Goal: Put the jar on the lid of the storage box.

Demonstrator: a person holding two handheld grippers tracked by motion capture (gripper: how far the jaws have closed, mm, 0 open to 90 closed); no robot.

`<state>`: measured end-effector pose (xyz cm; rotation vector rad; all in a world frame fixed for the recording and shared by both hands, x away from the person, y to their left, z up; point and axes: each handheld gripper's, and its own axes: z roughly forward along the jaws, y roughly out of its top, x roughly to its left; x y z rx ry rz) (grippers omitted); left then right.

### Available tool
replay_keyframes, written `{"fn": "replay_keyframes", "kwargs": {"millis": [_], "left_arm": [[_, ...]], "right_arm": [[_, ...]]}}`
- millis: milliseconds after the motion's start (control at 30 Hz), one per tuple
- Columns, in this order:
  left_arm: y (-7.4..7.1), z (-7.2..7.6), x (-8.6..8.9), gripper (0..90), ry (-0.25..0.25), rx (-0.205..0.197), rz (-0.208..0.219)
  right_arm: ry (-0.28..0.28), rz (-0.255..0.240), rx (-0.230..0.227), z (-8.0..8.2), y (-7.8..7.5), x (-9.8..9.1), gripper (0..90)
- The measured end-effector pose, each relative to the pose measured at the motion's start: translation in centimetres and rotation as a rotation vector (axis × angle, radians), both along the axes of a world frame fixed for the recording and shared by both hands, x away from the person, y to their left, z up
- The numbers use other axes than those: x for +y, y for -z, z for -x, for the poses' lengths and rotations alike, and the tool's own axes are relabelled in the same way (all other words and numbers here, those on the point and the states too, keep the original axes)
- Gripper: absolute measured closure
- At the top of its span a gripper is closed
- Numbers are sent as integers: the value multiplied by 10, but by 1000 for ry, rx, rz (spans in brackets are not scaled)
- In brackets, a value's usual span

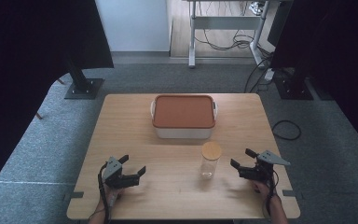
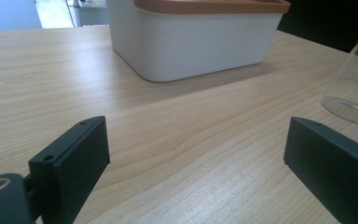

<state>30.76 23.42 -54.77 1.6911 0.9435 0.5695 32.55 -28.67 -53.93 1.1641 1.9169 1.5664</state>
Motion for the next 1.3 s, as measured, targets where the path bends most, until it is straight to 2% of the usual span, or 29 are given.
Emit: {"fn": "replay_keyframes", "kwargs": {"millis": [433,833,1133,1300], "left_arm": [[0,0,0,61,0,-1,-2],[0,0,-1,60,3,-2,-7],[0,0,-1,60,1,-4,-12],[0,1,-1,61,-2,-5,-13]], "right_arm": [[-67,10,-28,17,-8,5,87],[-104,3,-41,24,-12,8,82],[-171,-11,-66,28,-17,17,77],[-190,-4,-74,30,-19,23,76]]}}
